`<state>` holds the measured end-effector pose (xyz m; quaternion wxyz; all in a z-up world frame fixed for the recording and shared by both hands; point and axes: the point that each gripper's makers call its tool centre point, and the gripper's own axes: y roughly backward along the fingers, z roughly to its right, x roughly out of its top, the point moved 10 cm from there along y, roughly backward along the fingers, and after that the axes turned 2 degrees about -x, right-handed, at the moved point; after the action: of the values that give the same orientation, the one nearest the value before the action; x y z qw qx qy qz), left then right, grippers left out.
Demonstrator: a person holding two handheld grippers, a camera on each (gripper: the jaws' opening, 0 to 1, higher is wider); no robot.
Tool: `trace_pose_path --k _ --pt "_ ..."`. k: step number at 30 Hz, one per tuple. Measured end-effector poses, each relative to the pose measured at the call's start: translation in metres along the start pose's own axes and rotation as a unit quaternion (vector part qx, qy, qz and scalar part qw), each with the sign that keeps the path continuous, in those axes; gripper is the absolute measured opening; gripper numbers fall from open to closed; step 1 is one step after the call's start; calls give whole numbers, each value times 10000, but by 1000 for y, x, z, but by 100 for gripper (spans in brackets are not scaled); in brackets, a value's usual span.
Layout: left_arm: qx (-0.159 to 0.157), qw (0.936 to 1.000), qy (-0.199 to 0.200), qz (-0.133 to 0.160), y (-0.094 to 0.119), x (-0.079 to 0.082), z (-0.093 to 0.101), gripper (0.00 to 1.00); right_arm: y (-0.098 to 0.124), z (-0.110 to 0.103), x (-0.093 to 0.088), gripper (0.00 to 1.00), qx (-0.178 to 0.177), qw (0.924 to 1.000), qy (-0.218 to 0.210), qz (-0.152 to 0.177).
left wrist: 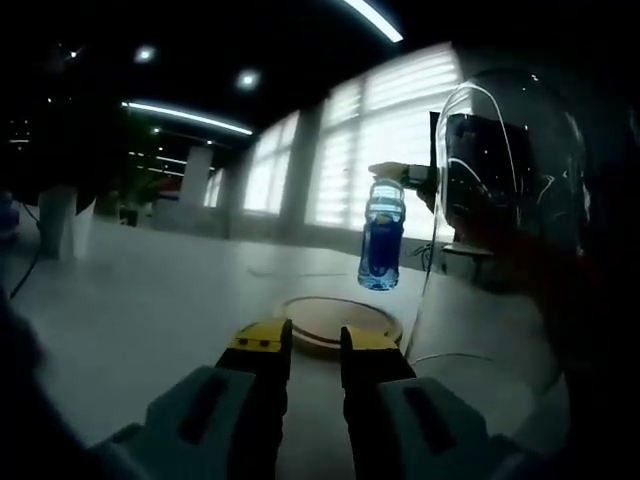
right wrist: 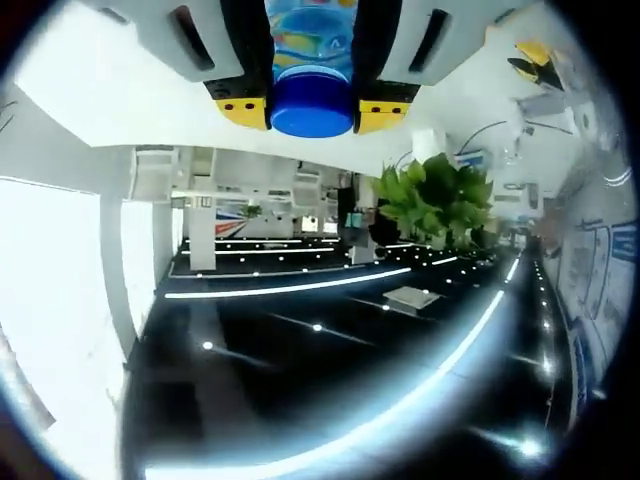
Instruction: Open the cover put in the Mizone put the cover back on
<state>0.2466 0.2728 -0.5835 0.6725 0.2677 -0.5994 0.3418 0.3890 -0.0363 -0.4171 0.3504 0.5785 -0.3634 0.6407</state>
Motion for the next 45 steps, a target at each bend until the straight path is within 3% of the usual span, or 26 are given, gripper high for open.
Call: trace_pose_path --k 16,26,33,45 --pt "20 10000 -16 -6 -1 0 -2 15 -23 -49 -4 22 938 9954 -153 -84" --pt "39 10000 -23 -30 -1 -1 -3 15 -33 -77 -6 22 1345 9909 -66 -79" --pt "21 10000 -50 -45 -1 -1 -2 15 -37 -89 -12 22 1470 9889 -66 -188" --pt "16 10000 -48 -49 -1 -1 -2 15 -33 -83 -19 22 1463 9890 -140 -168"
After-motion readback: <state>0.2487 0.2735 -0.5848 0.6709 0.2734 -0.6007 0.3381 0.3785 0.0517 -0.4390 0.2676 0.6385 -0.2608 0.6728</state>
